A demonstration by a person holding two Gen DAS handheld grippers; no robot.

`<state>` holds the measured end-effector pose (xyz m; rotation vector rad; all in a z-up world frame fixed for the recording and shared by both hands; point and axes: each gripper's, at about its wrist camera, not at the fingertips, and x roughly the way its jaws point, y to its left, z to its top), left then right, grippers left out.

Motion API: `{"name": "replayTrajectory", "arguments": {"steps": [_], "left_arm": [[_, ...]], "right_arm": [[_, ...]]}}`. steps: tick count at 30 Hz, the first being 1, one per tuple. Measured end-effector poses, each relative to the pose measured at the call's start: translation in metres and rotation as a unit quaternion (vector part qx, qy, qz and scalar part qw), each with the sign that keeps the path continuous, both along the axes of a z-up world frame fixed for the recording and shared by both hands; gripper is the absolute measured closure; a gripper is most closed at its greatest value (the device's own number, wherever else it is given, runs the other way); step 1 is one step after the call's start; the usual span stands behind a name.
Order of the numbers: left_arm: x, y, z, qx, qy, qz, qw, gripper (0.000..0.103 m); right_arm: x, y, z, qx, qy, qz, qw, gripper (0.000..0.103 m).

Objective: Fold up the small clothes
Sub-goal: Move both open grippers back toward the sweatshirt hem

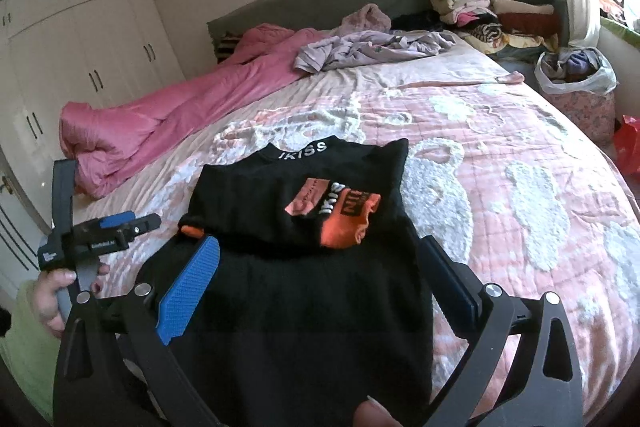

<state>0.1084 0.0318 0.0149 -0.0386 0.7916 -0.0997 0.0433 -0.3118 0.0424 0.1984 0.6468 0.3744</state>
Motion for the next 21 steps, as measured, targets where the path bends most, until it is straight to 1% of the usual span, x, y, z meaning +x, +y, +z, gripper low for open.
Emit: {"name": "replayTrajectory", "arguments": {"steps": [12, 21], "left_arm": [[-0.032, 0.006, -0.001, 0.019, -0.004, 0.0, 0.9998, 0.01], [-0.051, 0.008, -0.003, 0.026, -0.003, -0.001, 0.9996, 0.01]], "right_arm": [[-0.034, -0.01, 0.003, -0.019, -0.003, -0.001, 1.0, 0.005], [-0.052, -0.008, -0.008, -0.041, 0.015, 0.006, 0.999, 0.005]]}}
